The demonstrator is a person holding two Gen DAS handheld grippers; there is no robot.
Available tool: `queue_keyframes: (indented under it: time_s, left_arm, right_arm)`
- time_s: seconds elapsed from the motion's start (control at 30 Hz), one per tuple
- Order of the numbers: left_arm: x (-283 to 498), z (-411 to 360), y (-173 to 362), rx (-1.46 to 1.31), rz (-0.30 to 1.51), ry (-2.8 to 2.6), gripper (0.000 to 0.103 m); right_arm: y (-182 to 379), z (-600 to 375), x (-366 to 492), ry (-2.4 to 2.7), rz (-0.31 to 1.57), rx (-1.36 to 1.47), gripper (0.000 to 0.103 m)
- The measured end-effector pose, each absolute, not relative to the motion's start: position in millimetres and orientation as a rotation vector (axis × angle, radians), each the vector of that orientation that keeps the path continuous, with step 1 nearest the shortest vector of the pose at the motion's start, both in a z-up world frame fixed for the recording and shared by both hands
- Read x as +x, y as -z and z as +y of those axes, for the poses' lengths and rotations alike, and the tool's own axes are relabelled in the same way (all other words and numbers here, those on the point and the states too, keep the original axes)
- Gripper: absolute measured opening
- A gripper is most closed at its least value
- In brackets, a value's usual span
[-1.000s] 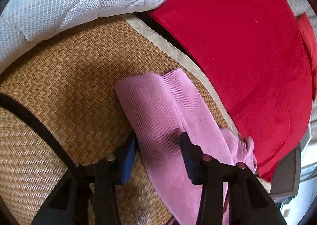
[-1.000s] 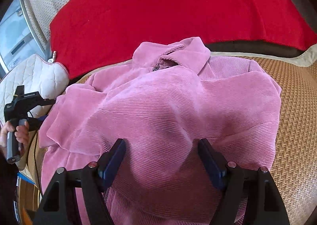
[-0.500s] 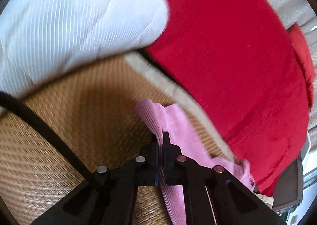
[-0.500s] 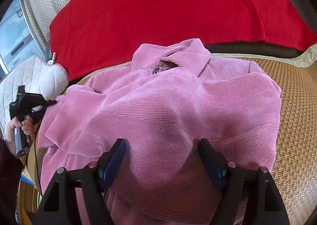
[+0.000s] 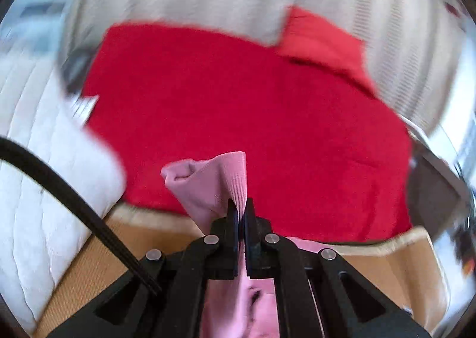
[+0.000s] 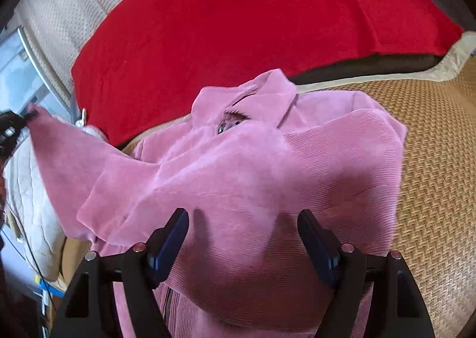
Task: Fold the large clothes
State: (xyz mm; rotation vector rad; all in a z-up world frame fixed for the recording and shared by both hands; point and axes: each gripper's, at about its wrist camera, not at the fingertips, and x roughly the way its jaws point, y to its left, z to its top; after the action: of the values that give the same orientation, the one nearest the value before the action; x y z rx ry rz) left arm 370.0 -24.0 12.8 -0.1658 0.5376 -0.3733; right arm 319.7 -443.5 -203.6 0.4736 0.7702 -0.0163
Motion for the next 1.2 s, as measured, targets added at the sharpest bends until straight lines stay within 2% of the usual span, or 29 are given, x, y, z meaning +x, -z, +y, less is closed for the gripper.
queue_keyframes:
  time_s: [0.13,0.23,0.4,0.47,0.53,0.57,0.6,0.8,0.97,1.0,1.07,1.13,1.2]
  left_arm:
    - [332,-98,-28,0.000,0.524,0.523,0.003]
    - [307,-163,-7,0.133,0.644,0.681,0.004]
    - [260,-222,39,0.326,0.791,0.842,0.018]
    - [250,-223,49,0.369,0.785,0.832,0.019]
    - [260,-211,54,0.354,0.805,0.783,0.028]
    - [270,-202,59,0.337,0.821,0.756,0.038]
    - [282,-190,60,0.318,0.838,0.715,0.044]
    - [330,-128,119,0.304,0.935,0.398,0.044]
    - [340,-100,170,0.257,1.046,0.329,0.045]
    - [341,-96,181,0.246,1.085,0.329,0.046]
    - [338,-94,187,0.250,1.089,0.340,0.046]
    - [332,-98,185,0.306,1.074,0.347,0.046]
    - [331,-100,177,0.328,1.078,0.351,0.046]
  right_arm:
    - [195,-461,311,0.050,0.725,0.529,0.078]
    - [189,-482,301,0.091,0.685,0.596,0.078]
    - [187,-526,281,0.200,0.629,0.743,0.078]
    - [186,-540,273,0.234,0.604,0.783,0.079]
    - [183,-547,268,0.244,0.582,0.797,0.079]
    - [182,-547,267,0.246,0.574,0.794,0.079]
    - [180,-547,267,0.242,0.569,0.789,0.079]
    - [174,-520,277,0.140,0.601,0.701,0.078]
    - [180,-484,291,0.041,0.678,0.576,0.066]
    - [185,-481,295,0.032,0.709,0.567,0.061]
    - [202,-474,307,0.031,0.807,0.545,0.054]
    - [218,-471,315,0.038,0.891,0.534,0.053]
    - [216,-470,314,0.043,0.878,0.526,0.054]
